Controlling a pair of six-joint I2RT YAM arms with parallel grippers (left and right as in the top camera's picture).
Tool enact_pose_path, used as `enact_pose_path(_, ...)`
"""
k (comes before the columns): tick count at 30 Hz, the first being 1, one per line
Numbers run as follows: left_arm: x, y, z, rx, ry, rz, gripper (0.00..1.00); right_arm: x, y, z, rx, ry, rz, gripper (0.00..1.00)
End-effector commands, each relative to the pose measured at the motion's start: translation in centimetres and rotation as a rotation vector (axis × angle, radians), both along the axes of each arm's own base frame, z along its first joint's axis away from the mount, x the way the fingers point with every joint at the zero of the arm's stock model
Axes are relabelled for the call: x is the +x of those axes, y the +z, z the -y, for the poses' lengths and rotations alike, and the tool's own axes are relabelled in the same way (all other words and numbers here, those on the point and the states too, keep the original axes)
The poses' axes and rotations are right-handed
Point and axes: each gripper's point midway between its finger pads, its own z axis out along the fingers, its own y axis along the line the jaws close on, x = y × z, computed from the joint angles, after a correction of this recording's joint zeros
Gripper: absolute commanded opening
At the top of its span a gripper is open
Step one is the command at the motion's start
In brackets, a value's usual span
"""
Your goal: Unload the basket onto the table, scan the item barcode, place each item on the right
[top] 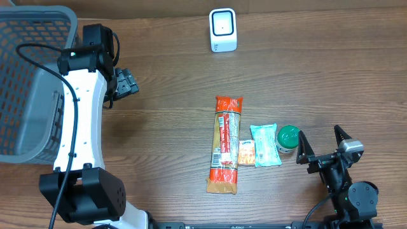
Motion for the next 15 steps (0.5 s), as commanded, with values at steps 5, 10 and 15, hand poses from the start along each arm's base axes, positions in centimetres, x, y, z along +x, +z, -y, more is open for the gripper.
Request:
enact_pose_path(5, 0.4, 0.5, 0.0, -0.002, -0.021, 0.012, 1.0, 0.0, -0.2, 0.1, 0.002, -0.004, 0.002, 1.0)
enact_pose_path(10, 0.4, 0.5, 0.0, -0.002, -0.021, 0.012, 1.0, 0.1, -0.2, 0.3, 0.0, -0.018, 0.002, 1.0)
enact_pose_path(15, 0.4, 0.5, 0.0, -0.002, -0.021, 0.012, 1.0, -0.3, 1.0, -1.2, 0.01, 0.071, 0.052, 1.0)
